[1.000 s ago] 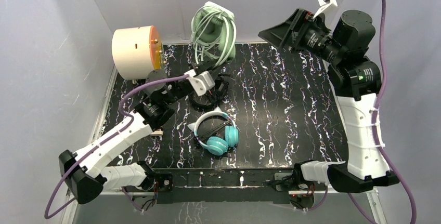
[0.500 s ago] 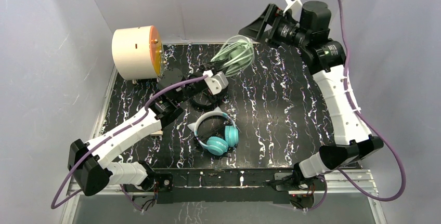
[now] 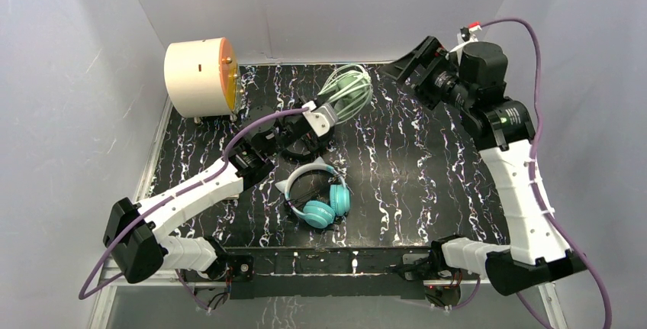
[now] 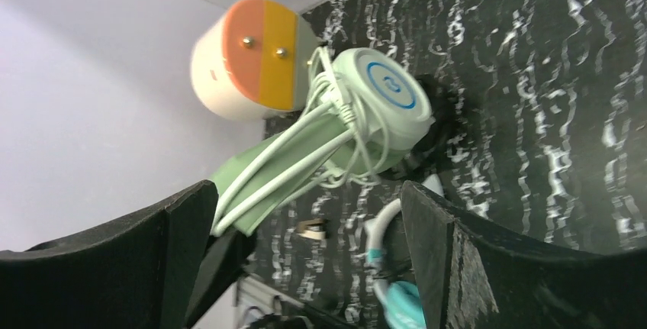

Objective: Wrap the headphones
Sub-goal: Wrap the headphones cable around the headphones.

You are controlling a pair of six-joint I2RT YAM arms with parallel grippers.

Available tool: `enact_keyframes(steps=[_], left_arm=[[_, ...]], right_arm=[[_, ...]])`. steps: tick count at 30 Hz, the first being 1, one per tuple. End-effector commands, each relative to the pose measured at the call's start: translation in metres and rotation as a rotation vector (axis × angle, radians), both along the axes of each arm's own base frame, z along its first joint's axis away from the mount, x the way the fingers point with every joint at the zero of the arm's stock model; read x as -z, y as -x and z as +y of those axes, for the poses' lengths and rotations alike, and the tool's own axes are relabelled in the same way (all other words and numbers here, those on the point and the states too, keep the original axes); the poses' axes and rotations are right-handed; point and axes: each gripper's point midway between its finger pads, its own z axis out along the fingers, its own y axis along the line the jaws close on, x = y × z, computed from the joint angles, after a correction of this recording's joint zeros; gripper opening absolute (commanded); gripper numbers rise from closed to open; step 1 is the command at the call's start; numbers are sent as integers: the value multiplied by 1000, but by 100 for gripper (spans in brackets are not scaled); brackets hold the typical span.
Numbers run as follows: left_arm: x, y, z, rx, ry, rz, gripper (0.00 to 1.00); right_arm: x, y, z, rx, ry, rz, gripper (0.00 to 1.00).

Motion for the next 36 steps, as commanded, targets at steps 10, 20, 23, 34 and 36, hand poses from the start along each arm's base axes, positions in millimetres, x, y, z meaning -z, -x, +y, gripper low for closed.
enact_keyframes(steps=[10,20,23,34,36], left_arm=[[-64,21,-3,43,137,-176,0],[-44,22,-28,72,86,-171,0],[-38,25,-38,81,62,-179,0],[-11,30,-67,102,8,-184,0],[-4,28,-71,102,-2,-172,0]], right_arm=[[24,-6,47,-26,-450,330,97],[32,-4,40,72,-531,399,99],[43,-3,42,79,-540,442,98],[79,-16,23,209,-549,386,70],[75,-22,23,204,-572,331,61]])
